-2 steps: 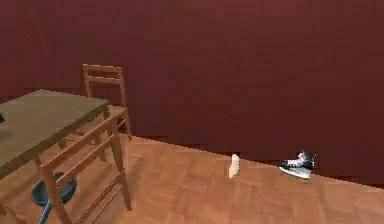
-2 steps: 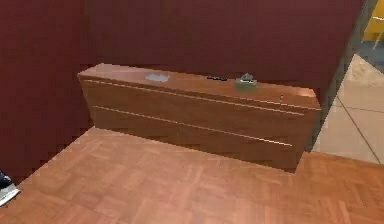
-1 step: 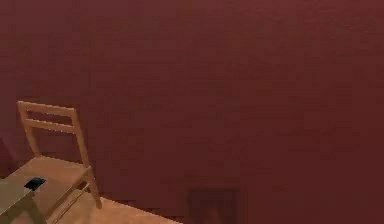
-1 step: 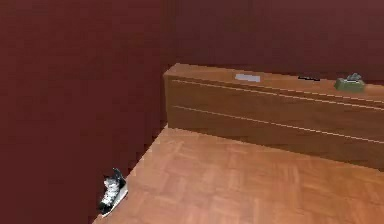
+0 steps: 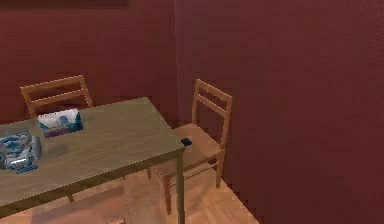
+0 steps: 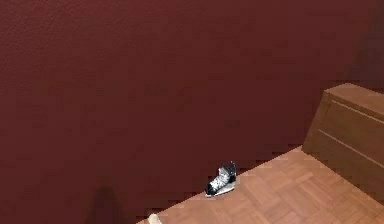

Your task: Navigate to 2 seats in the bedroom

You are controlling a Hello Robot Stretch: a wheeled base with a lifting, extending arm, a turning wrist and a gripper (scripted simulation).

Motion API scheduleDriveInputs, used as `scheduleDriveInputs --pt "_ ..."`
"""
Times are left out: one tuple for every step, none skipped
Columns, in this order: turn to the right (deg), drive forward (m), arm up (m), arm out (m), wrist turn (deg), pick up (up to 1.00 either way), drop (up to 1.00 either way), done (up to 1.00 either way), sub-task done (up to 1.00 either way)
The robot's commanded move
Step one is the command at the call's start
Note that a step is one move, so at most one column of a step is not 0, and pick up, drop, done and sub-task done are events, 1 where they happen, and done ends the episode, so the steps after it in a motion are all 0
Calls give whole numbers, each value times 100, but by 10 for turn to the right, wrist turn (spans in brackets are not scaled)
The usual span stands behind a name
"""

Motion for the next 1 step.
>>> scheduleDriveInputs --pt "0 0 0 0 0 0 0 100 0"
